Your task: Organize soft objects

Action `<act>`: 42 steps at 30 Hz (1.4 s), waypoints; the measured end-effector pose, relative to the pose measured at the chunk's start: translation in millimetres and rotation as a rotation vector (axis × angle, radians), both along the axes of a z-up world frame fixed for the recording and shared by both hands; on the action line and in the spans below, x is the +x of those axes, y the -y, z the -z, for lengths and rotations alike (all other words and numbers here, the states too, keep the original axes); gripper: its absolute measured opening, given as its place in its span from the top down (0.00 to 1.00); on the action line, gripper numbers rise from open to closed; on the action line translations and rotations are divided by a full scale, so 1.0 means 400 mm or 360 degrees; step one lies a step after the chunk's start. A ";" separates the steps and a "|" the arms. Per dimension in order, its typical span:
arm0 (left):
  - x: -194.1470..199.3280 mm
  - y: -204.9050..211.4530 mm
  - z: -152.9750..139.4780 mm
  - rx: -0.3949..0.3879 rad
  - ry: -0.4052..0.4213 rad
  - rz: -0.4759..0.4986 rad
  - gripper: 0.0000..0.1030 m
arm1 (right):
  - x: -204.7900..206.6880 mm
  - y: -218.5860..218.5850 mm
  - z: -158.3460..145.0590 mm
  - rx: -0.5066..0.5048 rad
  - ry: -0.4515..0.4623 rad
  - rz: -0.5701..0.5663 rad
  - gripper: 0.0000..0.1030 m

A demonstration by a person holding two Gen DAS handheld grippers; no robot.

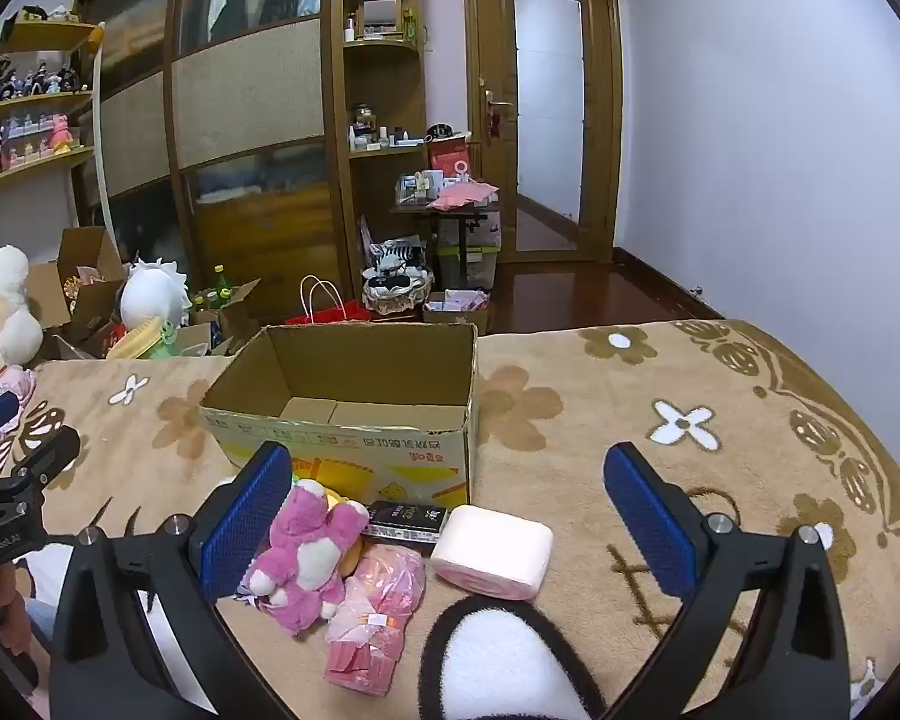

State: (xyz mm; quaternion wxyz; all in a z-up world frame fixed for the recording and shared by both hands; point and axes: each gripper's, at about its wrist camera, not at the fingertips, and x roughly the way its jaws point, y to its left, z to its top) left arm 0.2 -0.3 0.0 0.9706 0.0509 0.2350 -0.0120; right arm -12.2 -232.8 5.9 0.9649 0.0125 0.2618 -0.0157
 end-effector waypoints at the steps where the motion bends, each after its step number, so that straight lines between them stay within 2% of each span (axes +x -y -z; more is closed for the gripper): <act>1: -0.001 -0.001 0.000 -0.0018 0.0011 0.0000 0.00 | 0.000 0.000 0.000 -0.0002 -0.0006 -0.0001 0.00; 42: -0.006 0.007 -0.004 -0.0023 0.0001 -0.0006 0.00 | 0.001 -0.003 0.005 -0.0006 -0.0011 0.0003 0.00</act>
